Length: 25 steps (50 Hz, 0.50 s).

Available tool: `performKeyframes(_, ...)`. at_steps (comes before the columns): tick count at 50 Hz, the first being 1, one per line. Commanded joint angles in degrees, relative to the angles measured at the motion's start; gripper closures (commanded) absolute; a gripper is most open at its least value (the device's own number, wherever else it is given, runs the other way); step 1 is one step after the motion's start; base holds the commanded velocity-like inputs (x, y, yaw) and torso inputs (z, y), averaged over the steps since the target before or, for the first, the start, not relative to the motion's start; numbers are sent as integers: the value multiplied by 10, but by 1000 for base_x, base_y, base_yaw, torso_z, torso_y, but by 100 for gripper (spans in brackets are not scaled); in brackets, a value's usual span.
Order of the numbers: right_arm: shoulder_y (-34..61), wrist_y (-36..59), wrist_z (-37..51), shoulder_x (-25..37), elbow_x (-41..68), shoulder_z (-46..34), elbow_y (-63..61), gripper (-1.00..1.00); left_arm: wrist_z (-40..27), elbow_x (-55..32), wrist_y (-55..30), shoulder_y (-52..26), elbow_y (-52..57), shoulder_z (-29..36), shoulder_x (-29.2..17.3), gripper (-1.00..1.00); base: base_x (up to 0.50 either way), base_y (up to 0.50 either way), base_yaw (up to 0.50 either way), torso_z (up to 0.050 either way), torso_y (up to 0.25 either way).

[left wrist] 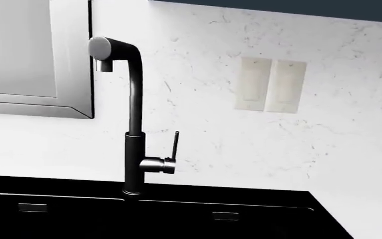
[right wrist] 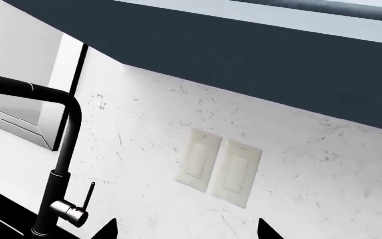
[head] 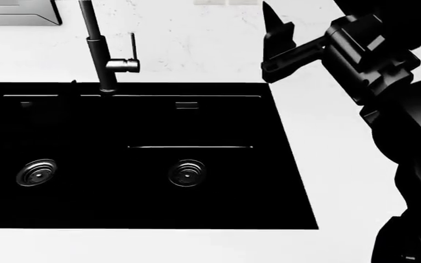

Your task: Pick and place the shaker into the drawer. Then close the cabinet.

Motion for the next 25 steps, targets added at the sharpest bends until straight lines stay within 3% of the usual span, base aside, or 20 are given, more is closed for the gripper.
performKeyframes(1,-4,5,3,-4,-4,10,-1,-100,7,23,-5,27,8,-8,9,-100,2,-500,0,0,0)
performKeyframes(25,-6,10,10,-3,3,9,-2,-100,27,44,2,37,11,-2,15,-100,17,-500,0,0,0)
